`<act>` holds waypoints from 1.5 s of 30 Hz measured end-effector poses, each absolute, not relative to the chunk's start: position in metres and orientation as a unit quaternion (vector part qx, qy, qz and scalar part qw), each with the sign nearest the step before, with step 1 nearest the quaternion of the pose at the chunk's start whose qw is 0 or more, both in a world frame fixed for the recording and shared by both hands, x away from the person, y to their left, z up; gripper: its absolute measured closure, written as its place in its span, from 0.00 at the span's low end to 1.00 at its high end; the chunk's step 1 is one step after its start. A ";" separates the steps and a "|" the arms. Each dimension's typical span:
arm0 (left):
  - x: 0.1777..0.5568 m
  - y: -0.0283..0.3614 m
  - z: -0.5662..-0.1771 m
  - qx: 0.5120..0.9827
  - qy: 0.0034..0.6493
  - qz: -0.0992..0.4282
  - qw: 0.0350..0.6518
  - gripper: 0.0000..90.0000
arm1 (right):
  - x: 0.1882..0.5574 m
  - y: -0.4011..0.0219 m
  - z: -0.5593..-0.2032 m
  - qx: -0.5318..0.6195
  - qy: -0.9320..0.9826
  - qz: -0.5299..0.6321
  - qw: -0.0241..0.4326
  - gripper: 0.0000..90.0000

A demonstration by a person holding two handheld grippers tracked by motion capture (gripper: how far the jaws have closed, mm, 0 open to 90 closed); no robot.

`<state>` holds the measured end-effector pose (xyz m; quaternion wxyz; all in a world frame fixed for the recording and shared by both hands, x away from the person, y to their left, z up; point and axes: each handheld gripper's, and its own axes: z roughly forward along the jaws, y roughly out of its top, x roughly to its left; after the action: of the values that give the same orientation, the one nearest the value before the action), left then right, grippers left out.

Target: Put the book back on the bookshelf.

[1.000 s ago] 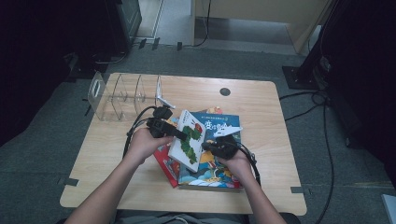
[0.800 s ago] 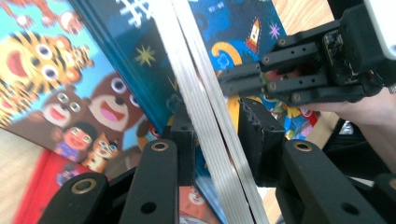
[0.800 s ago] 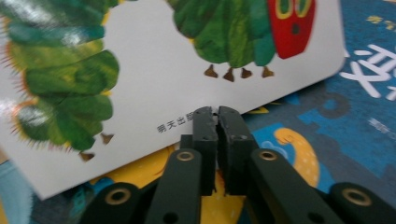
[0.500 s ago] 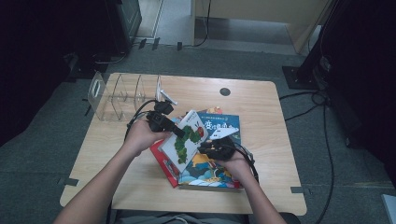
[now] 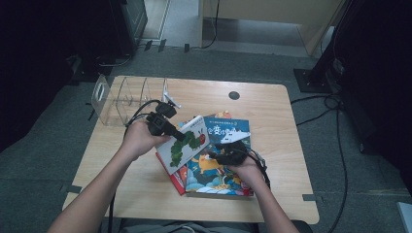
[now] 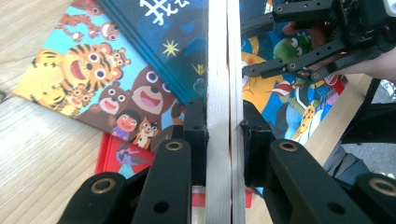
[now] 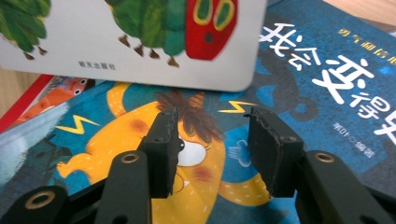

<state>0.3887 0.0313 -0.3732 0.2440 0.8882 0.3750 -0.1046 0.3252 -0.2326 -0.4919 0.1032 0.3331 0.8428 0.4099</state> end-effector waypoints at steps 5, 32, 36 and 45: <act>0.388 0.039 -0.368 0.888 0.379 -0.090 0.244 0.86 | 0.325 -0.232 -0.493 0.327 0.845 0.404 0.123 0.52; 0.392 0.110 -0.351 0.863 0.439 -0.036 0.247 0.86 | 0.325 -0.237 -0.495 0.333 0.843 0.400 0.138 0.43; 0.391 0.119 -0.350 0.859 0.448 -0.028 0.245 0.86 | 0.326 -0.237 -0.495 0.333 0.843 0.400 0.138 0.43; 0.398 0.134 -0.353 0.843 0.483 -0.014 0.236 0.86 | 0.325 -0.237 -0.495 0.333 0.843 0.399 0.137 0.43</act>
<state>0.3980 0.1337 -0.3532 0.2358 0.8432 0.4830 -0.0135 0.3253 -0.2368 -0.4951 0.1375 0.3332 0.8431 0.3991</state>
